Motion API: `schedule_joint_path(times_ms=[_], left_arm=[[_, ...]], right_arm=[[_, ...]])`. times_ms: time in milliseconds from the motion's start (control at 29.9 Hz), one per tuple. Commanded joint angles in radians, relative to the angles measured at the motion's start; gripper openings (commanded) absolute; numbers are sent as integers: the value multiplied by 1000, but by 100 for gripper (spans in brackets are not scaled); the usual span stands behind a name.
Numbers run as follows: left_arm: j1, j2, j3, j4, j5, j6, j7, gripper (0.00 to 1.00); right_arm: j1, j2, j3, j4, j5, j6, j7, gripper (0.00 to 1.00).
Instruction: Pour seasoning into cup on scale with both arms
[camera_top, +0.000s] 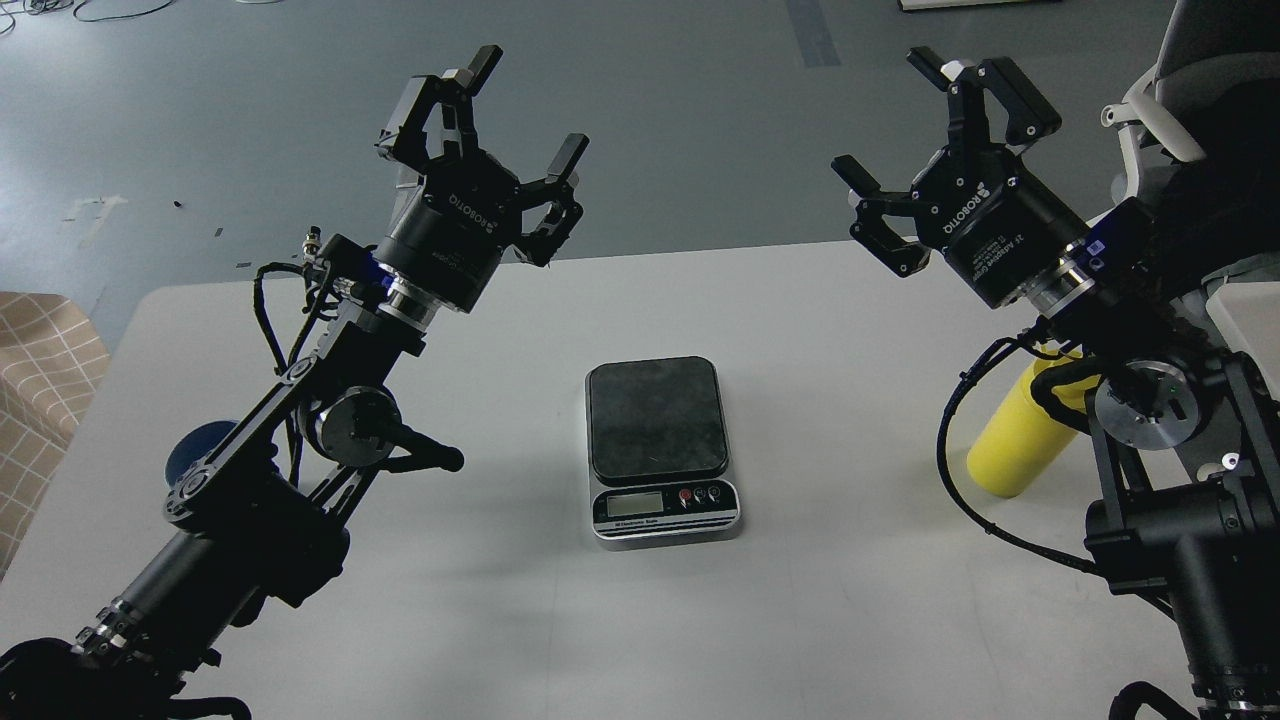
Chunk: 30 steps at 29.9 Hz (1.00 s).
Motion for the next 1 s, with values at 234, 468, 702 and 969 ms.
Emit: schedule_joint_path(times_ms=[234, 468, 702, 969], left_arm=[[6, -6, 5, -1, 0, 1, 1, 99], [6, -9, 3, -1, 0, 1, 1, 99], [6, -15, 1, -1, 0, -1, 0, 99], [6, -14, -2, -1, 0, 7, -11, 99]], right_arm=[[-2, 0, 1, -2, 0, 0, 0, 100], [-6, 0, 4, -2, 0, 0, 0, 100], [-8, 0, 8, 4, 2, 0, 0, 100], [-14, 0, 8, 5, 3, 0, 0, 100]])
